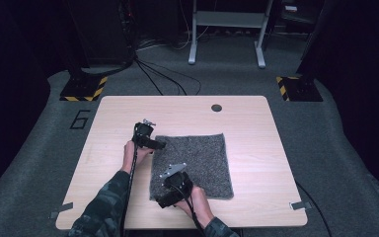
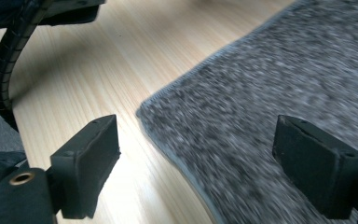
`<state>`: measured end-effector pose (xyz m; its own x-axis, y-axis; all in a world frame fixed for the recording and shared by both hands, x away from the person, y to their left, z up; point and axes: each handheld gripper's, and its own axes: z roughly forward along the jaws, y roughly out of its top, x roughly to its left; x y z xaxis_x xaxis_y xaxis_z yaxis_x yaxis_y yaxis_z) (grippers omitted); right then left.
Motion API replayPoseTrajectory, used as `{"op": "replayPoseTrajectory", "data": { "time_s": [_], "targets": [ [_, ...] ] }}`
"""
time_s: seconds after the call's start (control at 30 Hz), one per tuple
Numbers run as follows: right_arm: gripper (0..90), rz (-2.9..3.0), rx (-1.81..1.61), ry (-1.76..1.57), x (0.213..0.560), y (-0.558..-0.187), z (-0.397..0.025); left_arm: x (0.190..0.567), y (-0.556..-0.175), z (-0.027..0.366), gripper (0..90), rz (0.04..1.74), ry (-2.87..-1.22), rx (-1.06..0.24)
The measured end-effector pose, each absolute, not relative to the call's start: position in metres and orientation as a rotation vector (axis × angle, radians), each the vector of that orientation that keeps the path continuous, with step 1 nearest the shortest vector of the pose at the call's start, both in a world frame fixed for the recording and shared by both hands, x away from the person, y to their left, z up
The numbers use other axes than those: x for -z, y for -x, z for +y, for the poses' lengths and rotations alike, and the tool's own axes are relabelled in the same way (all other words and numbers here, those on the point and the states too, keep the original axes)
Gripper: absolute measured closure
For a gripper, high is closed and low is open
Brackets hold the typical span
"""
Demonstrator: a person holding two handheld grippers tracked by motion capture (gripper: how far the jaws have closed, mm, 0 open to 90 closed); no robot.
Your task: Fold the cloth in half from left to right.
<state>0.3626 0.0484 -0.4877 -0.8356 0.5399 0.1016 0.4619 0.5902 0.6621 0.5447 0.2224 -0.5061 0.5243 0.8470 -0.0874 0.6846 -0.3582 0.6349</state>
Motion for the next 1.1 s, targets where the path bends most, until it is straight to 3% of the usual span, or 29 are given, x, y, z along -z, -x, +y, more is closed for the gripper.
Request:
{"op": "replayPoseTrajectory", "data": {
  "time_s": [0.1,0.23,0.43,0.53,0.63,1.1],
  "targets": [
    [18.4,2.717,-1.063,-0.839,0.490,-0.363,0.057,0.507,-0.551,0.221,14.5,1.233,-2.163,-0.341],
    [39.7,2.699,-1.073,-0.828,0.499,-0.359,0.074,0.506,-0.559,0.222,19.3,1.254,-2.147,-0.381],
    [51.9,2.718,-1.037,-0.803,0.502,-0.355,0.083,0.506,-0.566,0.225,24.5,1.257,-2.152,-0.399],
    [55.8,2.716,-1.019,-0.793,0.504,-0.353,0.086,0.505,-0.568,0.225,29.9,1.258,-2.145,-0.399],
    [60.6,2.706,-0.991,-0.821,0.506,-0.352,0.090,0.503,-0.569,0.226,41.5,1.257,-2.140,-0.405],
    [72.4,2.679,-0.968,-0.777,0.511,-0.350,0.091,0.507,-0.568,0.228,59.1,1.252,-2.152,-0.408]
  ]
}}
